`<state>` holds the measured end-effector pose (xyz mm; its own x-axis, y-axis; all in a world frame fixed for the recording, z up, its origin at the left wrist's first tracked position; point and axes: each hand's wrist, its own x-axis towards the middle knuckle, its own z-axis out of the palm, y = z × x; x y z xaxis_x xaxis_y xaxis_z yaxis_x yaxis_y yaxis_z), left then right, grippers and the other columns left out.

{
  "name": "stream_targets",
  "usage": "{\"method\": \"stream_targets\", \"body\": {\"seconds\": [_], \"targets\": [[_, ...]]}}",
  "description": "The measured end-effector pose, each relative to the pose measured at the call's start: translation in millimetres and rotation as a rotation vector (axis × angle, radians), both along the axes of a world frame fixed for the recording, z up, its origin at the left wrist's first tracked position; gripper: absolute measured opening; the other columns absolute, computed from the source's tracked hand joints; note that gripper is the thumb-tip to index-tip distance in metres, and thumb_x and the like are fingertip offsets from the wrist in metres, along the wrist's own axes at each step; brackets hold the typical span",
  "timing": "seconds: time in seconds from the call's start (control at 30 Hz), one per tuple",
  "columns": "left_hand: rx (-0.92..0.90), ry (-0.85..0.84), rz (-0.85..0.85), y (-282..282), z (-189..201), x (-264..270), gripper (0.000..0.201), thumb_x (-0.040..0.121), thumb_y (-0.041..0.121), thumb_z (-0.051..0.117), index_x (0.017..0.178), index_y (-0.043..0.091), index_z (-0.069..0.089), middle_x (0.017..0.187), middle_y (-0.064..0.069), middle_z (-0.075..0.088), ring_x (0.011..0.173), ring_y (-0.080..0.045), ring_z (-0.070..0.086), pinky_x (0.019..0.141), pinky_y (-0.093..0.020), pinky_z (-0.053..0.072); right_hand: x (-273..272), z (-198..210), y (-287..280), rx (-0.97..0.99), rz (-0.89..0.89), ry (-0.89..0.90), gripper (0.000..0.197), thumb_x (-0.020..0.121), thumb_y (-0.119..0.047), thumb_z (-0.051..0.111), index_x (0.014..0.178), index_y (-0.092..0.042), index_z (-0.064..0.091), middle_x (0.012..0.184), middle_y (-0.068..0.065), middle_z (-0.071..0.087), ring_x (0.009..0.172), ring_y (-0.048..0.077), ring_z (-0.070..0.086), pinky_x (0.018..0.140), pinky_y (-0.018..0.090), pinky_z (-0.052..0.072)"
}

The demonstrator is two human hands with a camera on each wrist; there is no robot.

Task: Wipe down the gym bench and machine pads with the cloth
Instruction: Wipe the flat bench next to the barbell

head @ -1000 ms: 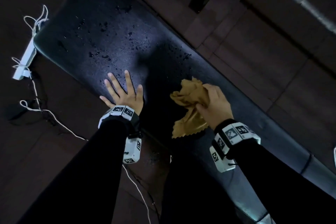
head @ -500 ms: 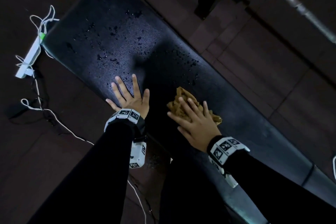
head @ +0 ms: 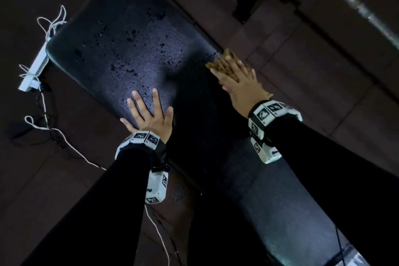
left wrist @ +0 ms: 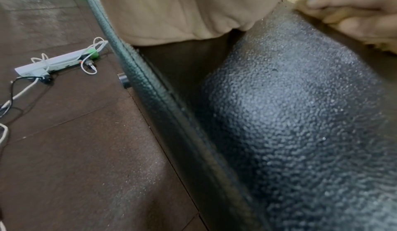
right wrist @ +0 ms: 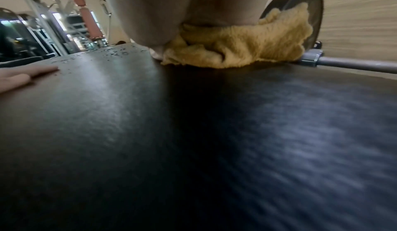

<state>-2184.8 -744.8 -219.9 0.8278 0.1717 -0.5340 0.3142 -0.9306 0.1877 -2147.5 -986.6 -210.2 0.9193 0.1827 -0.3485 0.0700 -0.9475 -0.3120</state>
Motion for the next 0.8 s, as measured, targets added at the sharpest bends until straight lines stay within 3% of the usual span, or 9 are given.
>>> {"method": "stream_targets", "body": {"seconds": [0.1, 0.2, 0.33, 0.43, 0.53, 0.57, 0.67, 0.8], "targets": [[0.025, -0.009, 0.024, -5.4, 7.3, -1.6, 0.06, 0.097, 0.057, 0.019, 0.145, 0.042, -0.014, 0.156, -0.005, -0.024, 0.143, -0.023, -0.023, 0.111, -0.061, -0.01, -33.2, 0.9, -21.7, 0.041, -0.112, -0.005, 0.053, 0.1, -0.022, 0.033, 0.144, -0.047, 0.016, 0.159, -0.002, 0.005, 0.144, 0.027, 0.011, 0.115, 0.05, 0.01], [0.03, -0.02, 0.035, -8.5, 8.9, -2.4, 0.059, 0.097, 0.056, 0.02, 0.142, 0.043, -0.016, 0.156, -0.005, -0.024, 0.144, -0.022, -0.022, 0.112, -0.061, -0.008, -79.4, 4.1, -25.1, 0.037, -0.173, -0.037, 0.056, 0.097, -0.015, 0.043, 0.143, -0.042, 0.027, 0.158, 0.004, 0.012, 0.143, 0.033, 0.014, 0.113, 0.052, 0.01], [0.047, -0.076, 0.029, -6.7, 2.8, -4.6, 0.058, 0.097, 0.055, 0.024, 0.138, 0.044, -0.016, 0.158, -0.007, -0.018, 0.145, -0.024, -0.018, 0.112, -0.062, -0.007, -117.3, 6.2, 6.8, 0.008, -0.003, -0.062, 0.064, 0.085, -0.007, 0.055, 0.14, -0.036, 0.04, 0.155, 0.011, 0.021, 0.138, 0.044, 0.023, 0.108, 0.06, 0.017], [0.09, -0.139, 0.024, -7.2, -5.6, -7.8, 0.059, 0.097, 0.057, 0.027, 0.139, 0.044, -0.012, 0.158, -0.008, -0.016, 0.145, -0.025, -0.016, 0.11, -0.062, -0.008, -101.0, 8.5, 36.1, 0.028, 0.17, -0.035, 0.057, 0.085, -0.016, 0.041, 0.138, -0.039, 0.041, 0.155, 0.007, 0.021, 0.139, 0.042, 0.023, 0.109, 0.059, 0.021], [0.157, -0.069, 0.059, -7.9, -12.9, -5.9, 0.063, 0.081, 0.073, -0.005, 0.136, 0.047, -0.023, 0.147, 0.001, -0.033, 0.136, -0.02, -0.033, 0.109, -0.058, -0.014, -55.2, 1.5, 51.1, 0.03, 0.256, 0.001, 0.059, 0.09, -0.019, 0.041, 0.141, -0.046, 0.03, 0.158, -0.001, 0.008, 0.144, 0.033, 0.011, 0.114, 0.049, 0.012], [0.154, -0.071, 0.064, -8.3, -13.5, -6.2, 0.065, 0.078, 0.074, -0.008, 0.136, 0.047, -0.023, 0.147, 0.001, -0.033, 0.136, -0.019, -0.034, 0.11, -0.057, -0.014, -38.5, -1.5, 51.1, 0.031, 0.251, -0.002, 0.059, 0.092, -0.019, 0.041, 0.141, -0.048, 0.027, 0.158, -0.003, 0.004, 0.145, 0.031, 0.008, 0.115, 0.048, 0.009], [0.091, -0.139, 0.048, -5.2, -13.1, -7.4, 0.059, 0.093, 0.063, 0.019, 0.139, 0.047, -0.014, 0.158, -0.006, -0.018, 0.145, -0.022, -0.018, 0.11, -0.059, -0.009, -5.6, -5.0, 38.9, 0.049, 0.168, -0.031, 0.056, 0.095, -0.022, 0.041, 0.142, -0.048, 0.024, 0.159, -0.004, 0.004, 0.145, 0.027, 0.006, 0.115, 0.047, 0.008], [0.054, -0.082, 0.057, -2.8, -12.0, -4.6, 0.058, 0.094, 0.061, 0.018, 0.137, 0.048, -0.019, 0.157, -0.003, -0.022, 0.144, -0.02, -0.02, 0.109, -0.058, -0.012, -13.5, -4.8, 11.2, 0.071, -0.02, -0.084, 0.054, 0.097, -0.024, 0.04, 0.143, -0.047, 0.023, 0.158, -0.001, 0.008, 0.144, 0.028, 0.013, 0.114, 0.046, 0.013]]}}
